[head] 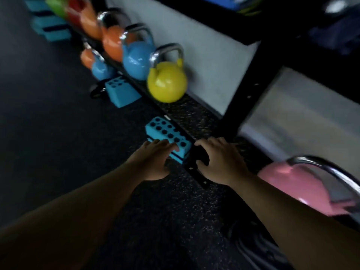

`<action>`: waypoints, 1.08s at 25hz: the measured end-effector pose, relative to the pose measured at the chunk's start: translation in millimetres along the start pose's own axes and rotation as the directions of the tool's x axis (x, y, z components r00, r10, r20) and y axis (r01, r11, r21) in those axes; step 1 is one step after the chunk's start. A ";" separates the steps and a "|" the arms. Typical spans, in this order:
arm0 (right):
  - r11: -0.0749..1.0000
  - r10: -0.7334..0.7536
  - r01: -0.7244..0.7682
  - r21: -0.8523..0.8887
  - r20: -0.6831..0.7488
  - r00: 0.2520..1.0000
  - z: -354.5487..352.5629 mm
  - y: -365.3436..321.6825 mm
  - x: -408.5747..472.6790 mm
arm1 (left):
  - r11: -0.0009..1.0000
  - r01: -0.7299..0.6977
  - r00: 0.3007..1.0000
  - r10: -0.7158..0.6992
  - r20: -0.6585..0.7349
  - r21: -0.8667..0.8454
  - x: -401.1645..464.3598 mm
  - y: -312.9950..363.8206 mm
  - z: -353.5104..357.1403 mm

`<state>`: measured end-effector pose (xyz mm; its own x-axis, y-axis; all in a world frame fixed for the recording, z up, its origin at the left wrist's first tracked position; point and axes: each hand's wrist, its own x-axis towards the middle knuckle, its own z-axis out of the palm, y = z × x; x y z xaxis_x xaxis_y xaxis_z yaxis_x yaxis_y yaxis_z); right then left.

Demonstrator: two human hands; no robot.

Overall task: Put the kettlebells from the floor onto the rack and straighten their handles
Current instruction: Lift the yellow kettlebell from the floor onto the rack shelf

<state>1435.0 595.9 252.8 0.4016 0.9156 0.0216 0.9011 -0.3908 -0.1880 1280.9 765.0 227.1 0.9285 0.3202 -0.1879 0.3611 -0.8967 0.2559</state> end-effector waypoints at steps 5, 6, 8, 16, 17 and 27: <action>0.954 -0.279 0.249 0.165 0.201 0.939 96.7 -191.7 57.3 | 0.960 0.279 0.955 -0.279 0.097 0.014 -165.9 -190.4 42.3; 0.945 -0.307 0.267 0.187 0.235 0.922 115.1 -227.7 63.4 | 0.943 0.332 0.937 -0.331 0.110 0.004 -197.7 -219.0 47.7; 0.927 -0.358 0.301 0.224 0.293 0.886 157.6 -321.8 72.2 | 0.890 0.456 0.882 -0.448 0.146 -0.025 -276.1 -283.5 60.6; 0.836 -0.548 0.450 0.313 0.471 0.691 305.2 -593.2 49.8 | 0.698 0.712 0.691 -0.678 0.251 -0.074 -520.0 -435.1 127.9; 0.833 -0.553 0.459 0.309 0.500 0.666 322.2 -610.2 42.9 | 0.684 0.726 0.673 -0.687 0.272 -0.069 -541.8 -444.1 142.5; 0.846 -0.457 0.488 0.214 0.762 0.458 468.0 -640.3 -2.7 | 0.741 0.667 0.685 -0.572 0.451 -0.075 -560.8 -476.5 288.2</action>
<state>780.3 888.1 -86.4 -0.3528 0.6707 -0.6525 0.9233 0.1363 -0.3591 563.2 924.7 -62.8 0.3909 0.5942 -0.7030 0.8937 -0.4277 0.1354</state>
